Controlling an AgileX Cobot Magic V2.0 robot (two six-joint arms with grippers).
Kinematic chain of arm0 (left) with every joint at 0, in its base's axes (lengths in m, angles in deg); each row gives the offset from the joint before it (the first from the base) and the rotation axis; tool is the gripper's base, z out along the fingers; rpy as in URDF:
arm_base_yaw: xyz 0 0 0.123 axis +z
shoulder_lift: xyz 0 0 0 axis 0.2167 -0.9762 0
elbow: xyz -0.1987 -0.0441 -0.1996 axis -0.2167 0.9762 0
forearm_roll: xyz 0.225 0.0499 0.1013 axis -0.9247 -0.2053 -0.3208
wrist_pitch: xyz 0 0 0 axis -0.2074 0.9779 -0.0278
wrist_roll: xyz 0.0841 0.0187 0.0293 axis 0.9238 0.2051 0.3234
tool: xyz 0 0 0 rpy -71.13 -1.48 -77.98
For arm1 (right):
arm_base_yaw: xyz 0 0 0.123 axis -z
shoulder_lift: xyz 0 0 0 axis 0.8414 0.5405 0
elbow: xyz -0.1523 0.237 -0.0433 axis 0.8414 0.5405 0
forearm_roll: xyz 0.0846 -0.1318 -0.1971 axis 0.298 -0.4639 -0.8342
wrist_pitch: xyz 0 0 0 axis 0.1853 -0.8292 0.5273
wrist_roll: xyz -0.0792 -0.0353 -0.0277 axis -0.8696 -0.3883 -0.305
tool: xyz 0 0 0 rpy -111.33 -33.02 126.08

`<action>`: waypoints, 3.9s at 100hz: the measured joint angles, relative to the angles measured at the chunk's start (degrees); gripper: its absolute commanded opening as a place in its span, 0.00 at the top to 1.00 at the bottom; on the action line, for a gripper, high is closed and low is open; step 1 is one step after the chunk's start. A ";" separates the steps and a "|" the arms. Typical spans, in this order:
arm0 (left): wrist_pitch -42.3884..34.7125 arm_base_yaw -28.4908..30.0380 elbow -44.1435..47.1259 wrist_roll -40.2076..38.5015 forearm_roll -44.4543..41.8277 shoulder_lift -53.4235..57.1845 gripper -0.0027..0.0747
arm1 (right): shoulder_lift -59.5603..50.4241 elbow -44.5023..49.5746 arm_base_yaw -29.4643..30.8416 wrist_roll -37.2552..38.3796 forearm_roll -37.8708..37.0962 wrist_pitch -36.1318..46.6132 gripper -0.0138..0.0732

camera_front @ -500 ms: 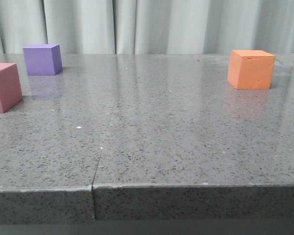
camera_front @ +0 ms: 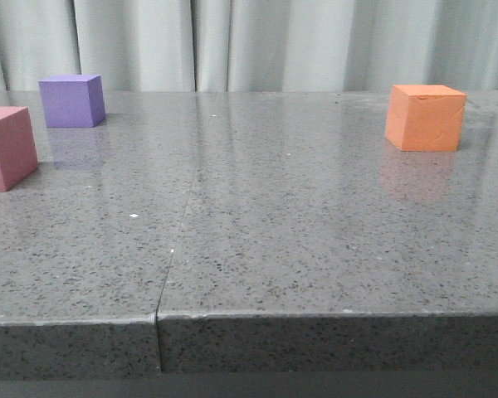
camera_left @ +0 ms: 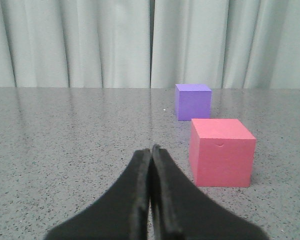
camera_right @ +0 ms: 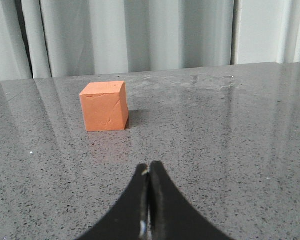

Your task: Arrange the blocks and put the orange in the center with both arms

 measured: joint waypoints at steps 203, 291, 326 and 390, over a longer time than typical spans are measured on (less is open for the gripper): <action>0.00 0.00 0.00 0.00 0.00 0.00 0.99 | 57.01 -54.81 -0.11 0.00 -0.82 -30.64 0.07; 0.00 0.00 0.00 0.00 0.00 0.00 0.99 | 94.31 -98.22 -6.27 -0.85 2.87 -65.94 0.10; 0.00 0.00 0.00 0.00 0.00 0.00 0.99 | 107.35 -109.89 -6.40 2.64 2.87 -68.62 0.10; 0.00 0.00 0.00 0.00 0.00 0.00 0.99 | 116.64 -110.76 -6.40 3.61 2.87 -68.65 0.10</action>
